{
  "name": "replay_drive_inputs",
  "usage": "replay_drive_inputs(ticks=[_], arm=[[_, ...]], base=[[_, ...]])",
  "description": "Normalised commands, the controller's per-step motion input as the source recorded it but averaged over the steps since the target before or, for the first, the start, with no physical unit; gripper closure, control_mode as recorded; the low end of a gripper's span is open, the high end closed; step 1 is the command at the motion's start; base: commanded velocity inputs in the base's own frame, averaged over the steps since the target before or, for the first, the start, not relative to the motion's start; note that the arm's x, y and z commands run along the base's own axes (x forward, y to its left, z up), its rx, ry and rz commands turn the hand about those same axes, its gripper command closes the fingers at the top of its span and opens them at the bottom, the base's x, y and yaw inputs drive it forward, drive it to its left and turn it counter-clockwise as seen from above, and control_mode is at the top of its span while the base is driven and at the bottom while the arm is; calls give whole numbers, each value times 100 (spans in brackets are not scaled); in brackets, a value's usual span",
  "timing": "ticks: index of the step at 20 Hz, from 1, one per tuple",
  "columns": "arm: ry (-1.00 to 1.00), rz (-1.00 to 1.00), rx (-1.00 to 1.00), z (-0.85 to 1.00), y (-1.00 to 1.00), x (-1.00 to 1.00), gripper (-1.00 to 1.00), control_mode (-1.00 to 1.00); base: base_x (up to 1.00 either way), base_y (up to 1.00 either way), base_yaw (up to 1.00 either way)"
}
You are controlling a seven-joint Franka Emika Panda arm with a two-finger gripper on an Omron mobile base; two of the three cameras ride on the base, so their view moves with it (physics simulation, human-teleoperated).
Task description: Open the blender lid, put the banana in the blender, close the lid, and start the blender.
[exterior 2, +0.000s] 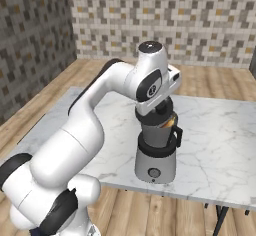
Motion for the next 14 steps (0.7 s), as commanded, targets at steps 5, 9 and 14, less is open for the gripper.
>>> replay_drive_inputs(ticks=[5,9,14], arm=[[0,0,0,-13,-24,5,100,-100],[0,0,0,-16,-29,0,100,-100],[0,0,0,-19,-15,0,100,-100]], base=[[0,0,0],[0,0,0],[0,0,0]])
